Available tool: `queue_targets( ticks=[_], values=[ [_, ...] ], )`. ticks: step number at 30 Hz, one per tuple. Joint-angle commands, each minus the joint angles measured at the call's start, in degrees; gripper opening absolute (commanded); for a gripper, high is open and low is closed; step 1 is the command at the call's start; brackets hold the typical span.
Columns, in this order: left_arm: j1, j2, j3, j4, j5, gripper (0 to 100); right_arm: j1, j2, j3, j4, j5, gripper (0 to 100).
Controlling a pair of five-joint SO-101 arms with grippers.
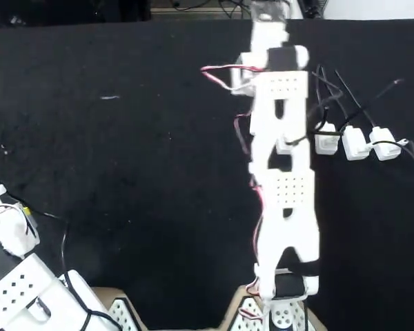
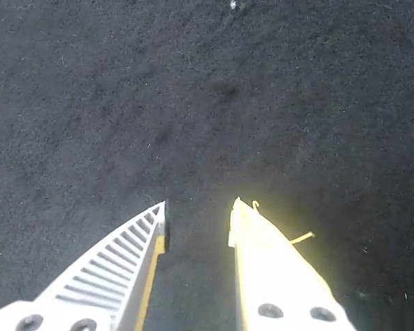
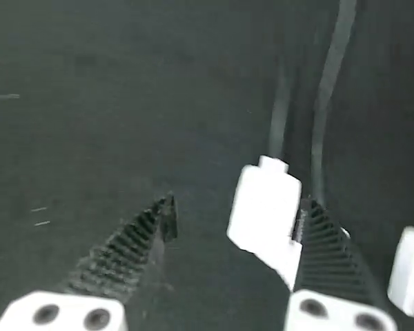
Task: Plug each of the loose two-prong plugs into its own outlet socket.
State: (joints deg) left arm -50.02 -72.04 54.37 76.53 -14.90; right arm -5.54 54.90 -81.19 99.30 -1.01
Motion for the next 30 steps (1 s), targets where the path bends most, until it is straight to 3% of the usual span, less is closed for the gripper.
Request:
queue_targets(
  ticks=[1, 6, 10, 16, 20, 25, 30],
  values=[
    [0.3, -0.7, -0.3, -0.3, -0.4, 16, -6.3, -13.3, 3.4, 2.0, 1.1, 25.8],
    [0.4, -0.8, -2.5, 0.2, -0.4, 16, -9.3, -28.6, 19.5, 2.0, 0.3, 22.7],
    [0.4, -0.8, -4.6, 0.2, -0.2, 16, -11.6, -42.6, 34.7, 0.9, -0.4, 0.7],
    [5.0, -2.6, -4.0, 0.2, 1.5, 6, -13.8, -61.0, 57.3, -8.0, 0.1, 1.5],
    [12.4, -10.5, 0.2, 0.2, 1.2, 6, -13.7, -72.5, 75.4, -17.3, 0.1, 1.1],
    [23.5, -24.3, 10.3, -0.3, -4.4, 6, -13.6, -84.7, 96.6, -26.5, -0.3, 1.1],
    [26.0, -33.1, 16.7, 0.0, -4.7, 6, -12.6, -94.4, 111.3, -30.5, -0.3, 1.1]
  ],
)
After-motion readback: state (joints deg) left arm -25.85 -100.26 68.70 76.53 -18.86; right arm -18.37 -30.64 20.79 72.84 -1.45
